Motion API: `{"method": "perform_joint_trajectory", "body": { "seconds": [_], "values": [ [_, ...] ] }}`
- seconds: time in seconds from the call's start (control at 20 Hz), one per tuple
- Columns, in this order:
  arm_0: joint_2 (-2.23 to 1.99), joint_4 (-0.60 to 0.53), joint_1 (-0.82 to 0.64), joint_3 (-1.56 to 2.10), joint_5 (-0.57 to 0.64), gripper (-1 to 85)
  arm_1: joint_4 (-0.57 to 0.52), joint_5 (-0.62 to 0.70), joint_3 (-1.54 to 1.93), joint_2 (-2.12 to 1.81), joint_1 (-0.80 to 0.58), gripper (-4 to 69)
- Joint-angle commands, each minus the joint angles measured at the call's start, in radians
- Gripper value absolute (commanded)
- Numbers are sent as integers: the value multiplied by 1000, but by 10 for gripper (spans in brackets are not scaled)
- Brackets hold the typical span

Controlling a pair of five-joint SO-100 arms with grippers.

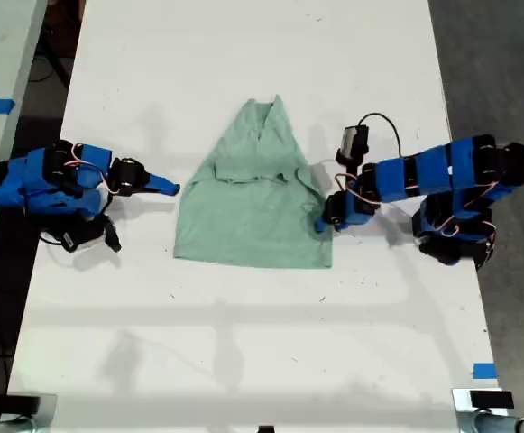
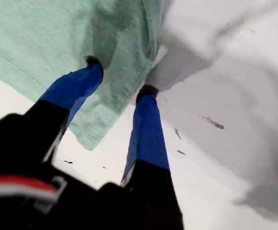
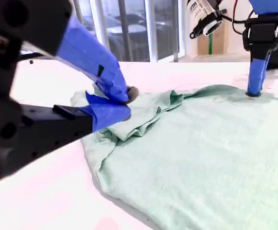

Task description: Fold t shirt

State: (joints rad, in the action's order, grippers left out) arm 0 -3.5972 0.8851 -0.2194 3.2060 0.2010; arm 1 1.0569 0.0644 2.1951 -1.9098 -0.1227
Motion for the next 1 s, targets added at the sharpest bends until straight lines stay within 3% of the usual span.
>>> {"method": "perform_joint_trajectory", "body": {
  "seconds": [0.0, 0.05, 0.15, 0.3, 0.6, 0.75, 0.85, 0.95],
  "values": [
    [-6, -2, 0, 2, 12, -1, -26, -52, -12, 43, 11, 64],
    [-6, -2, 0, 2, 11, -1, -18, -84, 28, 23, 8, 15],
    [-6, 0, 2, 2, 9, -1, 58, -121, 21, -77, 11, 15],
    [-6, -2, -2, 2, 11, -1, 156, 21, -158, -155, -25, 15],
    [-6, -2, -2, 2, 11, -1, 25, 262, -703, 259, 64, 14],
    [-6, 0, 2, 2, 9, -1, 71, 311, -1017, 537, 87, 12],
    [-6, 3, 2, 2, 6, -1, 118, 301, -1065, 551, 86, 158],
    [-6, 3, 0, 2, 6, -1, 209, 279, -1034, 454, 77, 172]
  ]
}}
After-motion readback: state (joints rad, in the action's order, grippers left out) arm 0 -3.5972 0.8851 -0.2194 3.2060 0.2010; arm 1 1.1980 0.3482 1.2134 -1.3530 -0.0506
